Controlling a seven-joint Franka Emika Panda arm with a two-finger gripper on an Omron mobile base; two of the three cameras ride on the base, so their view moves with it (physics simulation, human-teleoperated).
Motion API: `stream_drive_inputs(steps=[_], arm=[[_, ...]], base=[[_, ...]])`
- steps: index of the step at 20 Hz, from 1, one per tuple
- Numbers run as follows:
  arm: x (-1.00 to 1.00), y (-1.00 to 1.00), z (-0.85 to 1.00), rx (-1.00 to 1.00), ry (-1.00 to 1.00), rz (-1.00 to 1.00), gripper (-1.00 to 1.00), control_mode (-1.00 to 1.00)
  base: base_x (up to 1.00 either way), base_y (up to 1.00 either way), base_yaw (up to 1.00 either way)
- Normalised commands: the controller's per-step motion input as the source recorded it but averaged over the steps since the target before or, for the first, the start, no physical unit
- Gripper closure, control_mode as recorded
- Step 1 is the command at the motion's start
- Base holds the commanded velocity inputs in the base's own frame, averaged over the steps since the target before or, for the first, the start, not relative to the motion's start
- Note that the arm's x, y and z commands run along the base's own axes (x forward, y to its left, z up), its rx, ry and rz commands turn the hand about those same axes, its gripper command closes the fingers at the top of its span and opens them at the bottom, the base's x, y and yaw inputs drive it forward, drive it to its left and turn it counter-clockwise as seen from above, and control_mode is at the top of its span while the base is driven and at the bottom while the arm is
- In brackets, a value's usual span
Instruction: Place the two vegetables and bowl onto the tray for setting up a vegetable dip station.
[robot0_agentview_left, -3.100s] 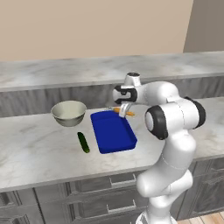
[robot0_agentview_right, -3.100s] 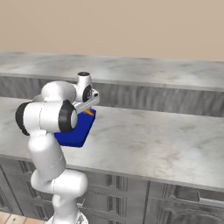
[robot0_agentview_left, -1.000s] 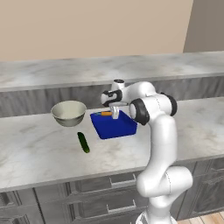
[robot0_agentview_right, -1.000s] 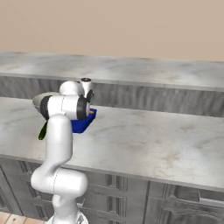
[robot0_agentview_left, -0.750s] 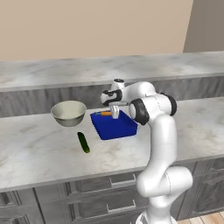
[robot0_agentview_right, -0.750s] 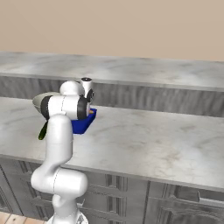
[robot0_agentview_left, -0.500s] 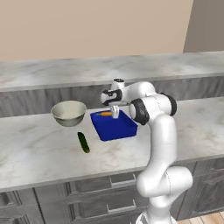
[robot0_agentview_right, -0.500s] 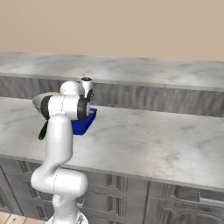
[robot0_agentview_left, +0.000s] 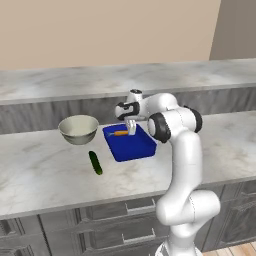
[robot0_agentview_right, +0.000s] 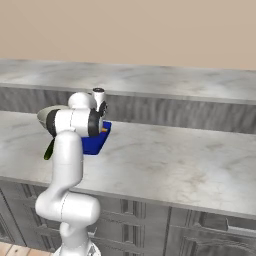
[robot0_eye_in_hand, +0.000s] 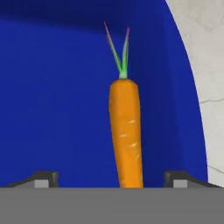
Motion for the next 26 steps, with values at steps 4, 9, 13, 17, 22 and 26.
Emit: stream_drive_inputs(steps=[4,9,13,17,22,26], arm=[[-0.20,0.00,0.26,0.00,-0.08,0.00,-1.00,-1.00],[-0.46,0.00,0.25,0.00,-0.06,0.00,-1.00,-1.00],[-0.83,0.00,0.26,0.00,-0.06,0.00,-1.00,-1.00],[-1.00,0.00,0.27,0.00,-0.06,0.00,-1.00,-1.00],[-1.00,0.00,0.26,0.00,-0.05,-0.08,-1.00,-1.00],[-0.76,0.08,0.11,0.00,-0.04,-0.26,-1.00,-1.00]], base=[[0.00,0.00,0.00],[0.00,0.00,0.00],[0.00,0.00,0.00],[0.00,0.00,0.00],[0.00,0.00,0.00],[0.00,0.00,0.00]])
